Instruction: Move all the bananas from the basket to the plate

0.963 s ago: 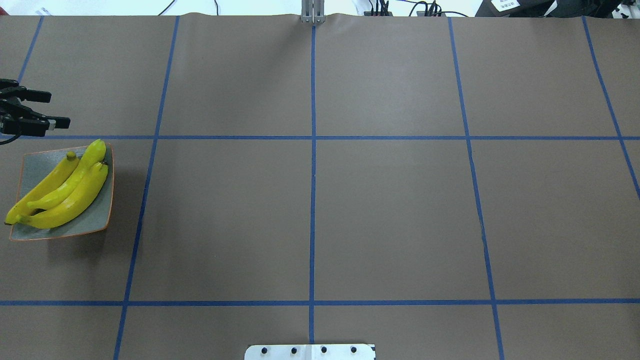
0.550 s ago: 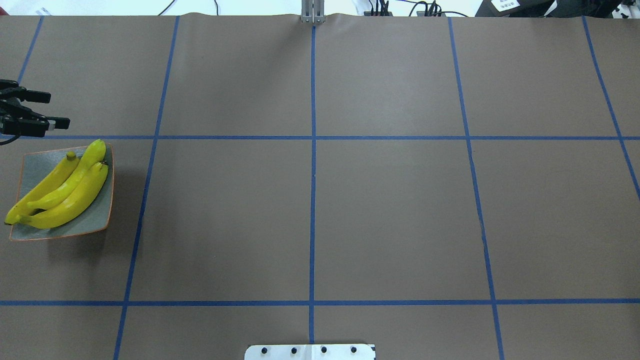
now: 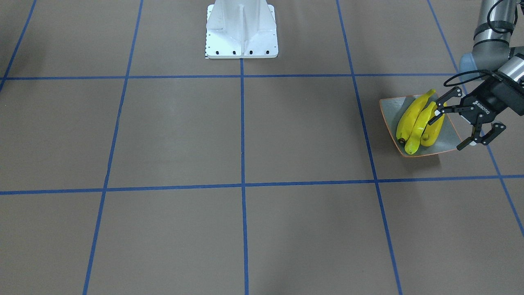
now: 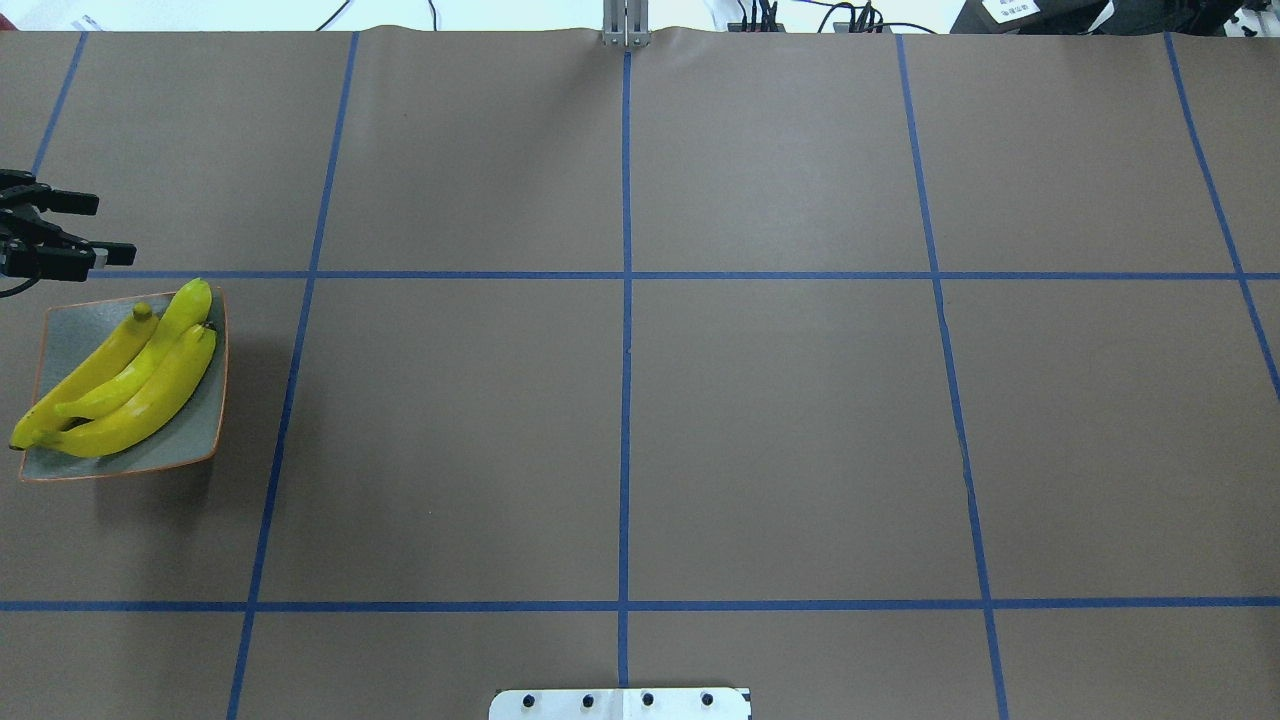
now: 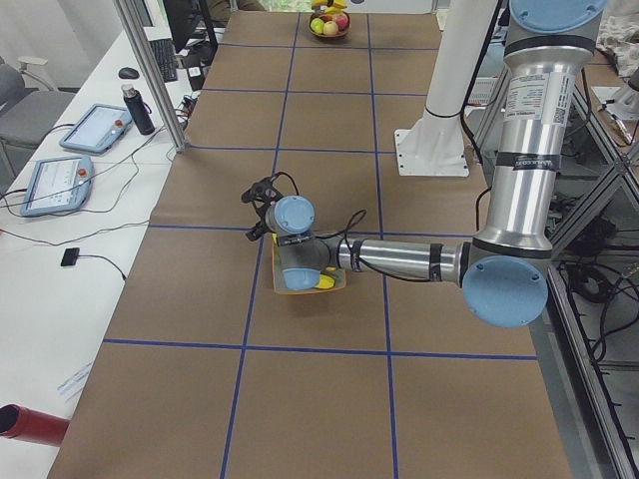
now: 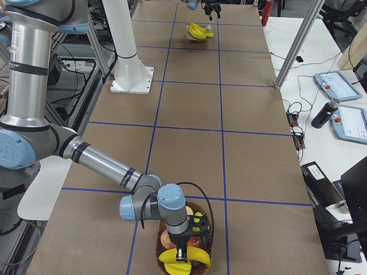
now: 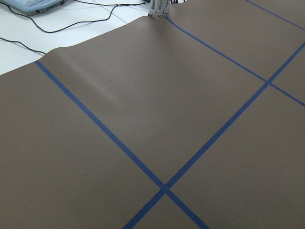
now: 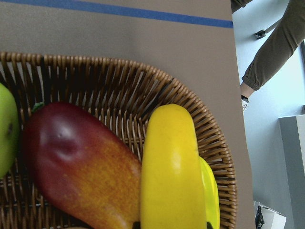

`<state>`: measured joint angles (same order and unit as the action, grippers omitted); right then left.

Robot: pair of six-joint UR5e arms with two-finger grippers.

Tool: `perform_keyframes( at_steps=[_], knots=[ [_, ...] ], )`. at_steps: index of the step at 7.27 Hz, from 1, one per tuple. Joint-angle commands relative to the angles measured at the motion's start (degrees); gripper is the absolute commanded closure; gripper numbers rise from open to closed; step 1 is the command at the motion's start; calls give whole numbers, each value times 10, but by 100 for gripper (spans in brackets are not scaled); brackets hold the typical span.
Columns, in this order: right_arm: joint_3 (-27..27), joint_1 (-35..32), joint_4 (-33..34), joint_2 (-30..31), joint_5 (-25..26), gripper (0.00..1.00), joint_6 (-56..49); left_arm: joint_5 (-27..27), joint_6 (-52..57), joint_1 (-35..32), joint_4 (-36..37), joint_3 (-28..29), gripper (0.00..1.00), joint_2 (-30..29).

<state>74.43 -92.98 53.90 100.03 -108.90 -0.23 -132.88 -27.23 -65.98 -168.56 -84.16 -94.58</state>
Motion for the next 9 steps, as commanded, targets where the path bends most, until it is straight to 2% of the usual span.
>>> perform_keyframes(
  at_steps=[1, 3, 4, 5, 6, 7, 8, 9],
  knots=[
    [48, -43, 51, -18, 8, 100, -55, -5, -32, 1, 8, -1, 1, -8],
    [165, -43, 193, -39, -4, 100, -47, -5, -211, 9, 3, -16, 1, -52],
    [193, -43, 228, -53, -63, 100, -1, 0, -279, 27, 9, -35, 1, -64],
    [209, -43, 224, -55, -141, 100, 76, 0, -351, 32, 11, -42, 1, -86],
    [229, -39, 223, -55, -196, 100, 137, 0, -435, 47, 11, -51, 1, -110],
    [258, -16, 223, -56, -219, 100, 206, 1, -507, 66, 11, -70, 1, -128],
    [288, 18, 222, -60, -220, 100, 284, 2, -538, 81, 11, -85, 1, -144],
    [300, 51, 207, -74, -220, 100, 358, 29, -552, 109, 10, -90, 1, -160]
  ],
)
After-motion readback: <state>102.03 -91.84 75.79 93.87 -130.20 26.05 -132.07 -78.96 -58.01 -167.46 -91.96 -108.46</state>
